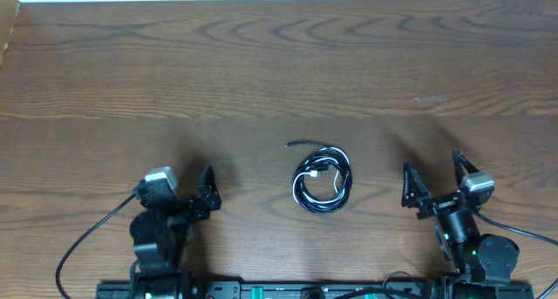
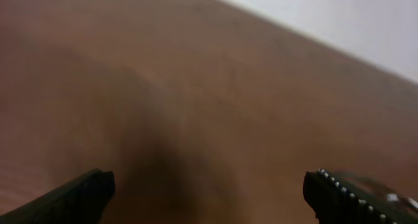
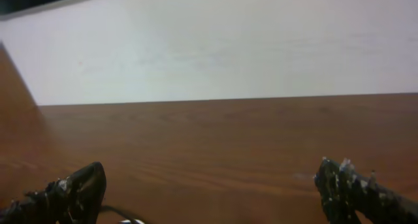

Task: Untangle cables

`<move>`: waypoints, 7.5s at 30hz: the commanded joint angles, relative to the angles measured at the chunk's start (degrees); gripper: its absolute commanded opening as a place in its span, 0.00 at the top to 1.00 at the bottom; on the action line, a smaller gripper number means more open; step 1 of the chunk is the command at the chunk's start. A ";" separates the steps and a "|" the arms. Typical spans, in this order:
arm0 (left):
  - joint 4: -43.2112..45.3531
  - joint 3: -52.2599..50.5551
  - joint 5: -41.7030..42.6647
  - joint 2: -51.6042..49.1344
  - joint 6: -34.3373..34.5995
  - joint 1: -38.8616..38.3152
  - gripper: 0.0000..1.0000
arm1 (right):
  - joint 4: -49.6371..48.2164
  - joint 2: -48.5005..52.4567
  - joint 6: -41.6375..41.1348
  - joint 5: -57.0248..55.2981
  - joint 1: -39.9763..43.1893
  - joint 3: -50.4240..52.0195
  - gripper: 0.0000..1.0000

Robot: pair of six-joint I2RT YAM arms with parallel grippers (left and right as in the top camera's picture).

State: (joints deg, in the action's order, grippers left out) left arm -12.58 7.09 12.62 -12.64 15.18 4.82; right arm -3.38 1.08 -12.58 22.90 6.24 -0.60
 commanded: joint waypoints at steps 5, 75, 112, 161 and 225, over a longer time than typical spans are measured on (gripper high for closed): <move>-4.39 21.40 6.16 -18.40 -0.13 -0.02 0.02 | 0.07 8.15 -1.51 2.29 -0.33 -12.00 0.01; -35.58 46.75 11.32 -39.78 0.09 -20.13 0.09 | 37.35 79.43 -27.26 -6.91 -32.33 -43.41 0.07; -35.36 46.71 11.32 -43.45 0.09 -20.13 0.10 | 28.24 91.80 -41.68 -19.52 -46.51 -39.67 0.63; -14.64 46.49 9.27 -61.70 -0.13 -33.90 0.25 | 28.89 69.22 -20.11 -33.18 -45.11 -52.24 0.99; -10.51 46.49 -3.28 -61.81 0.79 -33.88 0.92 | 45.40 52.33 -22.10 -43.30 -24.65 -52.24 0.99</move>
State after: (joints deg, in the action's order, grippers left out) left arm -22.70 53.63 11.64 -74.50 15.66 -29.63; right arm 42.11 54.24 -34.11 -17.32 -19.16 -52.01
